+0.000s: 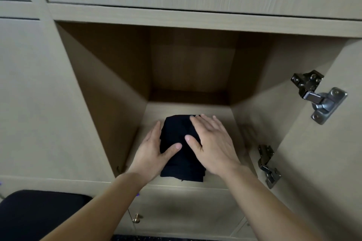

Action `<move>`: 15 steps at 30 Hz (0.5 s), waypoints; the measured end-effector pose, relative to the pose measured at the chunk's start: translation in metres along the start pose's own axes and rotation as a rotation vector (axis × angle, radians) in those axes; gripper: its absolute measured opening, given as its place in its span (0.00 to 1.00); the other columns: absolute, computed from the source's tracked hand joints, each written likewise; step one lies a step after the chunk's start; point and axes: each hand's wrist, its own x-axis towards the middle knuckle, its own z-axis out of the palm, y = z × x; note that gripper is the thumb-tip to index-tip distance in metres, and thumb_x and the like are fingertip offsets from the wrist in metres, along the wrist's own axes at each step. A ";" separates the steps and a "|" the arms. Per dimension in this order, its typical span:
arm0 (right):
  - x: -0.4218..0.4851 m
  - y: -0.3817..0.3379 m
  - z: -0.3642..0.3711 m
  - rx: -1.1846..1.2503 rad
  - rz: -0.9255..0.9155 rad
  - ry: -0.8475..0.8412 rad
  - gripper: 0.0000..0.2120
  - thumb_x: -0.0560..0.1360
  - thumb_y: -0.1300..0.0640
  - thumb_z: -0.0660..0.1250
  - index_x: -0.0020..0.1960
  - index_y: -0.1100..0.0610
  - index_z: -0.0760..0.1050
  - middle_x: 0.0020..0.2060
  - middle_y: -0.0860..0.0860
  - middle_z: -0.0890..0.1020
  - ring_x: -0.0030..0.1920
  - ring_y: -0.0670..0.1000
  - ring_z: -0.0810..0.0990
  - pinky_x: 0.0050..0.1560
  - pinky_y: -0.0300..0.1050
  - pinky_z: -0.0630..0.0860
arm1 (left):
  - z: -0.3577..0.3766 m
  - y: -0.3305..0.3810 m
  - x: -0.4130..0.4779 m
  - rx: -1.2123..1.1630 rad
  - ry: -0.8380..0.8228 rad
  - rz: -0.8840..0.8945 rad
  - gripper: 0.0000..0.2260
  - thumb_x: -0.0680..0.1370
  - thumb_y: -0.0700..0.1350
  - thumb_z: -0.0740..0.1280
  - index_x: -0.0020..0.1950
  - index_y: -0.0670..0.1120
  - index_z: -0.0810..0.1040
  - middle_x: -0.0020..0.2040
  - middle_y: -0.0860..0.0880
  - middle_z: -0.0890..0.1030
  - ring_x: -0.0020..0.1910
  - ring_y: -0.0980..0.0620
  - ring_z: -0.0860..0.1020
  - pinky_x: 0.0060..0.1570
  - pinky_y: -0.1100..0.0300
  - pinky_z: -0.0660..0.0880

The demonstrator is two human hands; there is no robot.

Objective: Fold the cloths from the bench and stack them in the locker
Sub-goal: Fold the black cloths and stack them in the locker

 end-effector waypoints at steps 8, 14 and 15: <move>-0.001 -0.019 0.013 -0.056 -0.066 -0.106 0.38 0.79 0.38 0.57 0.79 0.51 0.41 0.79 0.53 0.46 0.78 0.51 0.43 0.73 0.43 0.37 | 0.012 -0.026 -0.007 -0.186 -0.056 -0.231 0.59 0.63 0.56 0.80 0.80 0.48 0.43 0.80 0.49 0.56 0.78 0.50 0.56 0.73 0.57 0.58; 0.003 -0.023 0.025 -0.098 -0.054 -0.119 0.40 0.77 0.38 0.58 0.79 0.51 0.42 0.79 0.55 0.50 0.78 0.53 0.48 0.76 0.46 0.41 | 0.032 -0.049 0.004 -0.263 -0.110 -0.249 0.61 0.61 0.50 0.83 0.80 0.52 0.42 0.76 0.53 0.64 0.73 0.53 0.66 0.69 0.62 0.64; 0.003 -0.023 0.027 -0.103 -0.047 -0.127 0.40 0.77 0.38 0.59 0.79 0.51 0.43 0.78 0.55 0.51 0.78 0.54 0.49 0.76 0.47 0.41 | 0.036 -0.053 0.006 -0.272 -0.112 -0.246 0.62 0.60 0.50 0.84 0.80 0.53 0.44 0.76 0.54 0.66 0.71 0.54 0.68 0.70 0.59 0.66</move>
